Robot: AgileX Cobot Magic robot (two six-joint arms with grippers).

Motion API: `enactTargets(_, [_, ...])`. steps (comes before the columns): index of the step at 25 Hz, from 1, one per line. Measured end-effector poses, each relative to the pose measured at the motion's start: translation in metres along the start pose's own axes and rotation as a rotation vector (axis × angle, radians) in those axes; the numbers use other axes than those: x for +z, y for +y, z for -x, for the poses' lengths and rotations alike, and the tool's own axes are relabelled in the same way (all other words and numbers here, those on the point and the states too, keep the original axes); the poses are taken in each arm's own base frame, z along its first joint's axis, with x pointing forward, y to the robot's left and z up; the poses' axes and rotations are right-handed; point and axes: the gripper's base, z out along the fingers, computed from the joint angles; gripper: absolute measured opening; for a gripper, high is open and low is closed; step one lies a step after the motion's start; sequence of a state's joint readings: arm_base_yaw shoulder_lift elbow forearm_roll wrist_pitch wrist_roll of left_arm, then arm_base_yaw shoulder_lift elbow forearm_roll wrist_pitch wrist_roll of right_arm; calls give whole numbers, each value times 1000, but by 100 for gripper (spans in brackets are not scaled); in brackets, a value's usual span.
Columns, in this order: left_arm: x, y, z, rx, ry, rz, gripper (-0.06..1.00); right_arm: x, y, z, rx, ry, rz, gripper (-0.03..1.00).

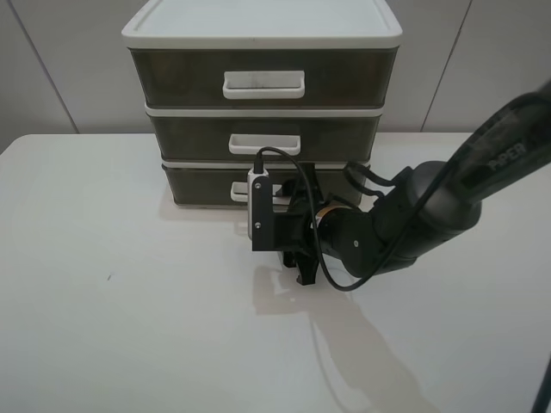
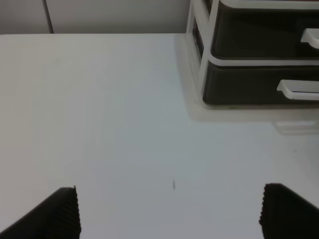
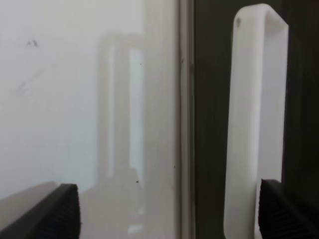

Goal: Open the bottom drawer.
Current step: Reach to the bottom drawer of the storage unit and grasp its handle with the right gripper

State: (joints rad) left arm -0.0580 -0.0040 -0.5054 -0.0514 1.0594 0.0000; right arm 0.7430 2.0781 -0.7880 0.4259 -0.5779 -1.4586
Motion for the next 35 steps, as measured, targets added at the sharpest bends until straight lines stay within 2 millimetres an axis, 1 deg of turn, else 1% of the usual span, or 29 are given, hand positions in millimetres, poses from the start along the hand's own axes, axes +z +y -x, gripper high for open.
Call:
enactTargets(9, [0, 0, 0, 0, 0, 0, 74, 7, -10, 5, 13, -11, -35, 72])
enactTargets(15, [0, 0, 0, 0, 0, 0, 74, 13, -4, 5, 10, -4, -3, 72])
enactTargets(23, [0, 0, 0, 0, 0, 0, 74, 13, -4, 5, 12, -3, -3, 72])
enactTargets(28, [0, 0, 0, 0, 0, 0, 74, 17, -3, 4, 9, -3, -23, 72])
enactTargets(31, [0, 0, 0, 0, 0, 0, 74, 17, -2, 4, 9, -2, -22, 68])
enactTargets(35, [0, 0, 0, 0, 0, 0, 74, 18, -2, 3, 9, 1, -28, 51])
